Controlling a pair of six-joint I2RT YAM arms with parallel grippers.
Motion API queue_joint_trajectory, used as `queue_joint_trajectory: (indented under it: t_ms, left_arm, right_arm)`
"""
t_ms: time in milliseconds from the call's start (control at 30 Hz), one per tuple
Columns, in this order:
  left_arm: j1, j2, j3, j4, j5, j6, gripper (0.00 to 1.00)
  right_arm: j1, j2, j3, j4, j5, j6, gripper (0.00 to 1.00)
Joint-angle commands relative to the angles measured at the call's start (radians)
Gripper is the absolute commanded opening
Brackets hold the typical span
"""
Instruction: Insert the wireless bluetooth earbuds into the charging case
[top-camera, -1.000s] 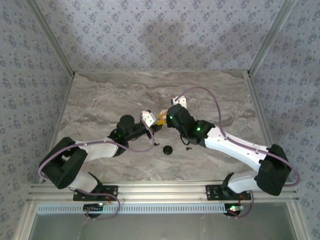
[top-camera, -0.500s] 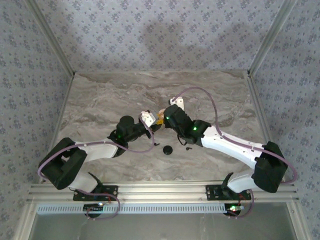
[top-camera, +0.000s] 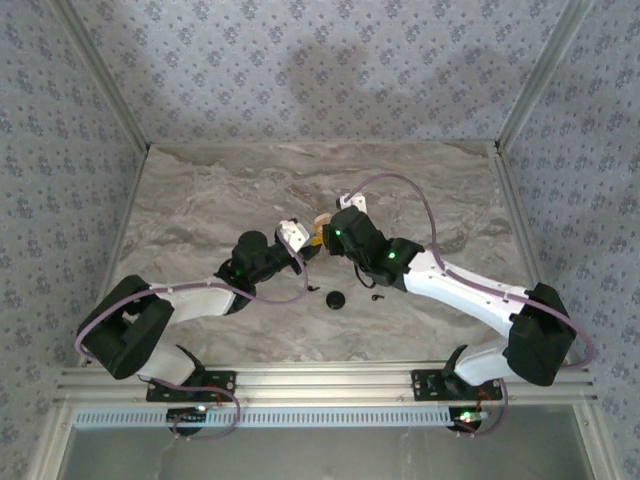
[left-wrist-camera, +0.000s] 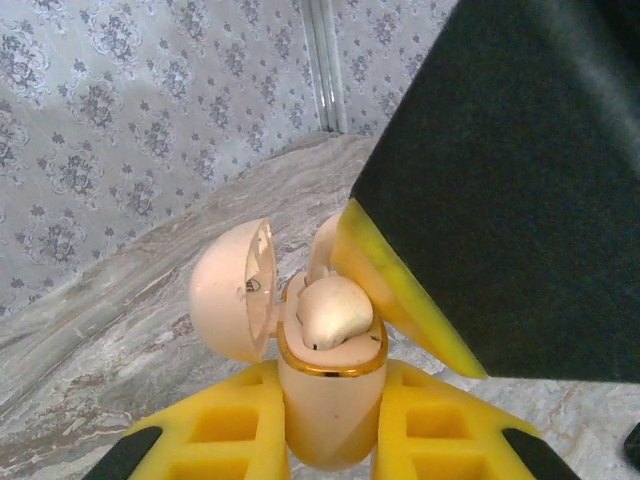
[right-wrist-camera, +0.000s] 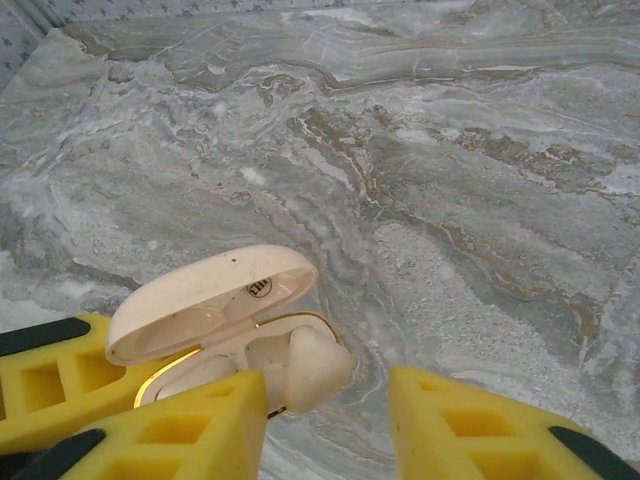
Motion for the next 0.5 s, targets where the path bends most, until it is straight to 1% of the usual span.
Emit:
queue_joint_trajectory:
  t_ms: [0,200,467]
  left_arm:
    - [-0.003,0.001,0.029,0.114,0.015,-0.018,0.11]
    - [-0.004,0.008,0.026,0.112,0.014,-0.023,0.11]
    - [-0.002,0.015,0.023,0.109,0.018,-0.026,0.11]
  right_arm:
    - [0.002,-0.019,-0.014,0.025,-0.096,-0.024,0.43]
    - [-0.011,-0.040,-0.023,0.064,-0.136,-0.051,0.47]
    - [-0.029,-0.065,-0.039,0.111,-0.195,-0.055,0.50]
